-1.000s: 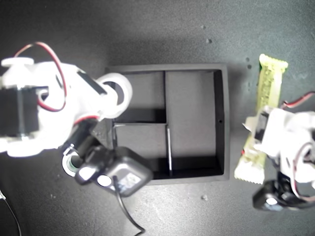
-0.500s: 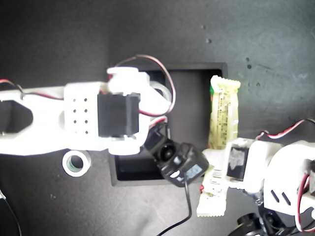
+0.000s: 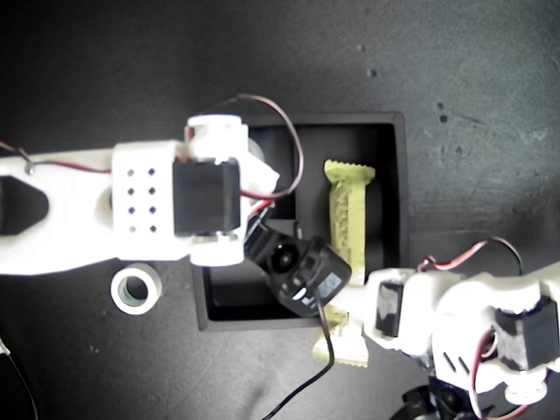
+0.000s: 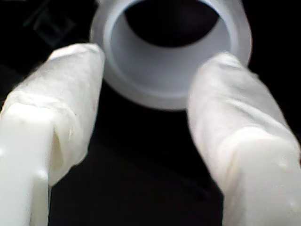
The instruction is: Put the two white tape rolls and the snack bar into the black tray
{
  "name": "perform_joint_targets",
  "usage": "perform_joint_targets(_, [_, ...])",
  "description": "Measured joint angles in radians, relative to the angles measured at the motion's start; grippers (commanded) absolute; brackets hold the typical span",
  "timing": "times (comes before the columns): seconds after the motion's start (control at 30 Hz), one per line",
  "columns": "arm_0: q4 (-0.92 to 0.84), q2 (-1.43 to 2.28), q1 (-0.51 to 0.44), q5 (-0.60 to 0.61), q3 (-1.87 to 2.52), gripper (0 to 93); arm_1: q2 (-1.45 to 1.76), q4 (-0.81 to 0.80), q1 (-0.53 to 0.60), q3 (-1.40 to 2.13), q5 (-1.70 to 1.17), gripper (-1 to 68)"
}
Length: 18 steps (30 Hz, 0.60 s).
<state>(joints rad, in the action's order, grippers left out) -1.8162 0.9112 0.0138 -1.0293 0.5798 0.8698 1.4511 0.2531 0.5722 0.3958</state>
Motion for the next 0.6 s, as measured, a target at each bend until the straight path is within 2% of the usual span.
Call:
perform_joint_targets(0.13, [0.0,0.098,0.0,0.018,0.02,23.2,0.0,0.16,-0.002,-0.051,0.0,30.4])
perform_joint_targets(0.23, [0.0,0.222,0.006,0.054,0.052,23.0,0.003,0.281,-0.018,-0.147,0.0,26.9])
perform_joint_targets(0.43, [-0.002,0.643,0.043,0.075,0.267,20.9,0.178,0.342,-0.179,-0.149,0.0,21.3])
perform_joint_targets(0.53, [-0.002,0.851,0.0,0.021,0.428,19.1,0.287,0.345,-0.255,-0.16,0.0,19.9])
perform_joint_targets(0.6, [0.015,0.973,-0.077,-0.043,0.557,18.1,0.354,0.345,-0.302,-0.173,0.0,18.8])
